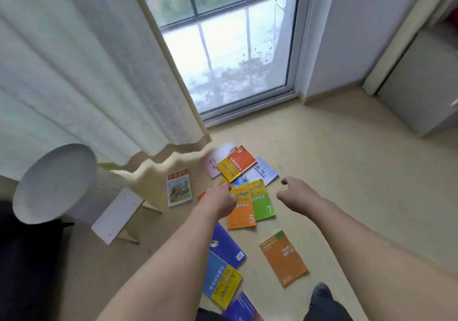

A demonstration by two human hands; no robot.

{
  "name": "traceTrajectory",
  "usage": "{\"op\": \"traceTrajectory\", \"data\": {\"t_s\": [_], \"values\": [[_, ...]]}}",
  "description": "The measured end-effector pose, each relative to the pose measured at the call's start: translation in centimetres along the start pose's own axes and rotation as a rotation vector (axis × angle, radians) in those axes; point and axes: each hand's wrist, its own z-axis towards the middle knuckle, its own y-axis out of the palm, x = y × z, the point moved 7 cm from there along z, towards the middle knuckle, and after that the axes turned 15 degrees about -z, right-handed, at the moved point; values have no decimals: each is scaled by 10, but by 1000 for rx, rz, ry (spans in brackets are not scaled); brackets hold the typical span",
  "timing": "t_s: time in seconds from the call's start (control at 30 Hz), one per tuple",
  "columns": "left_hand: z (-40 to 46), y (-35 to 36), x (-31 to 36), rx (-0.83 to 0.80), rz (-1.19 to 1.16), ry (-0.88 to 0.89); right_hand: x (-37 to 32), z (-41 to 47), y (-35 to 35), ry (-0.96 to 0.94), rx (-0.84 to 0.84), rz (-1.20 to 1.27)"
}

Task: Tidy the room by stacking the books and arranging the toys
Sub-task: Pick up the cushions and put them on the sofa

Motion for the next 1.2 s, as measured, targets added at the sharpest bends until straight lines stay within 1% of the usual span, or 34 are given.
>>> {"op": "traceTrajectory", "data": {"t_s": [0.13, 0.27, 0.33, 0.43, 0.53, 0.57, 0.7, 0.77, 0.87, 1.0, 1.1, 1.2], "values": [[-10, 41, 160, 4, 57, 102, 124, -19, -90, 67, 47, 83], [-13, 79, 304, -19, 154, 246, 224, -36, -156, 144, 88, 173], [-10, 95, 362, -15, 188, 301, 264, -37, -180, 169, 107, 205], [-2, 124, 415, -42, 278, 357, 309, -36, -206, 200, 119, 238], [11, 170, 466, -112, 410, 377, 371, -29, -231, 241, 121, 260], [15, 177, 472, -120, 422, 373, 381, -26, -234, 242, 113, 259], [53, 227, 548, -150, 414, 415, 468, -1, -273, 318, 137, 259], [66, 249, 579, -193, 412, 414, 508, 6, -290, 361, 142, 263], [76, 279, 619, -247, 456, 397, 560, 12, -312, 402, 103, 268], [82, 323, 687, -273, 504, 414, 634, 11, -343, 434, 155, 335], [72, 353, 720, -284, 520, 417, 680, 2, -345, 427, 121, 341], [59, 391, 750, -275, 512, 412, 740, -13, -340, 438, 92, 339]]}}
